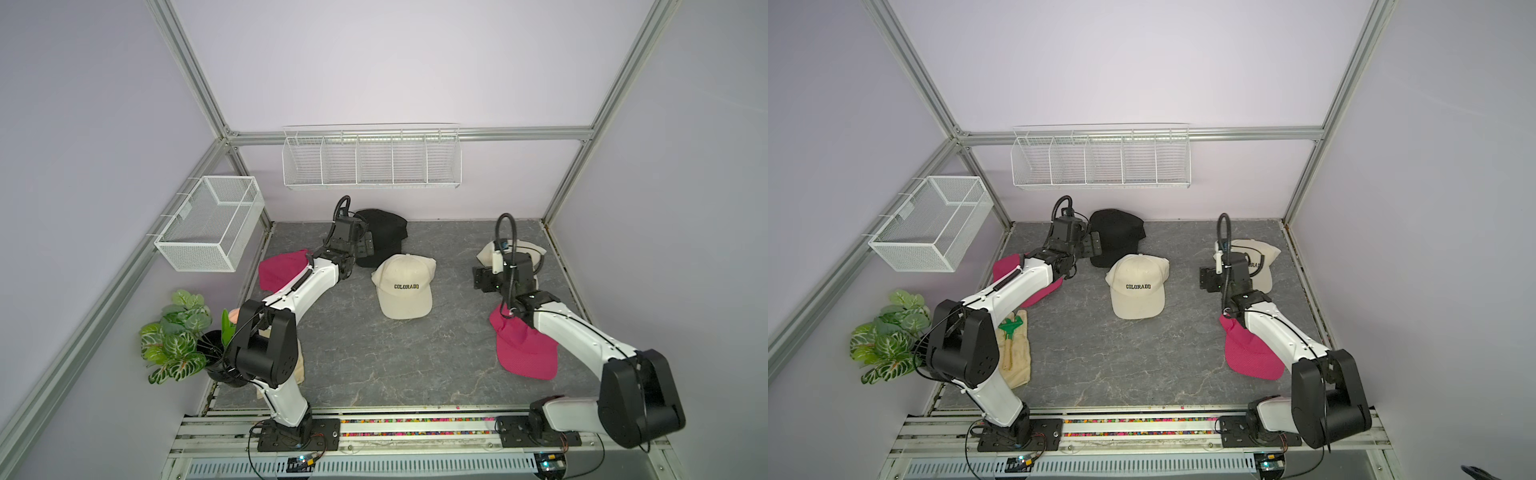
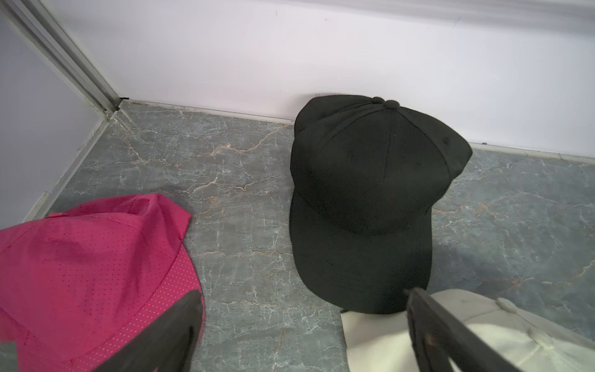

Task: Stack the baseball caps by color
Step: Pick up the baseball cap from the center of the board.

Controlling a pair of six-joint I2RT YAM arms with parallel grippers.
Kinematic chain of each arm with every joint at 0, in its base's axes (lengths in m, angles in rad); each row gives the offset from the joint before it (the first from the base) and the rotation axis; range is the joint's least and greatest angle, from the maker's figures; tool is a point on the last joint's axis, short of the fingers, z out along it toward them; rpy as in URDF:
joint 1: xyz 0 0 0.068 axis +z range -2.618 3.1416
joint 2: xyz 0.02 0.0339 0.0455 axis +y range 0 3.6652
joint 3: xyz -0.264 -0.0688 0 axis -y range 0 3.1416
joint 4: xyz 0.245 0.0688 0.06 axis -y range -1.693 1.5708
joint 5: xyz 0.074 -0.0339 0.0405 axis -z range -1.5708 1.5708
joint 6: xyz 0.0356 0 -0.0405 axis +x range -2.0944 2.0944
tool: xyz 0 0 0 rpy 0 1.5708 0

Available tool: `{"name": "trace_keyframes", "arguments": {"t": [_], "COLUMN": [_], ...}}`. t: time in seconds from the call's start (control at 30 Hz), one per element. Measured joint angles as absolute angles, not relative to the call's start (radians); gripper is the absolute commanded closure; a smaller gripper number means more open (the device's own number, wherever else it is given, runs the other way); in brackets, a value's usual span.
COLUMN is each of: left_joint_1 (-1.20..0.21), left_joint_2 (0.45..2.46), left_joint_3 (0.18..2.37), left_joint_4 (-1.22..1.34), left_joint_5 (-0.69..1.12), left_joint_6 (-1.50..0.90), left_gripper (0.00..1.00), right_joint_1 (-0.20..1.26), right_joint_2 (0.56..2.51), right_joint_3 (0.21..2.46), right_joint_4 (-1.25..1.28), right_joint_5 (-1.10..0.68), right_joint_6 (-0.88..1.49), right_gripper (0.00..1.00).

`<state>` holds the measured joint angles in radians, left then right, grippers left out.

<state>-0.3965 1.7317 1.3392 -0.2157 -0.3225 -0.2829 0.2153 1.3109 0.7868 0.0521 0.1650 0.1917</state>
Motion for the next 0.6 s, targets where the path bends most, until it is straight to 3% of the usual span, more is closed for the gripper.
{"name": "trace_keyframes", "arguments": {"t": [0.13,0.33,0.43,0.53,0.6], "left_joint_1": [-0.397,-0.397,-0.4,-0.412,-0.423], "left_joint_2": [1.722,1.685,1.676,1.673,1.673], "left_joint_3": [1.309,1.258,1.246,1.235,1.23], "left_joint_4": [-0.187,-0.15,-0.133,-0.127,-0.128], "left_joint_5": [-0.324,-0.231,-0.17,-0.133,-0.12], "left_joint_6": [-0.31,-0.327,-0.338,-0.345,-0.348], "left_gripper": [0.01,0.01,0.01,0.01,0.01], "right_joint_1": [0.013,-0.277,-0.344,-0.374,-0.378], "right_joint_2": [1.23,1.291,1.359,1.436,1.484], "right_joint_3": [0.721,0.707,0.714,0.735,0.753], "right_joint_4": [0.024,0.005,0.004,0.006,0.007], "right_joint_5": [0.111,-0.067,-0.148,-0.223,-0.257], "right_joint_6": [0.376,0.56,0.612,0.654,0.667], "right_gripper": [0.11,0.11,0.1,0.01,0.07]}}
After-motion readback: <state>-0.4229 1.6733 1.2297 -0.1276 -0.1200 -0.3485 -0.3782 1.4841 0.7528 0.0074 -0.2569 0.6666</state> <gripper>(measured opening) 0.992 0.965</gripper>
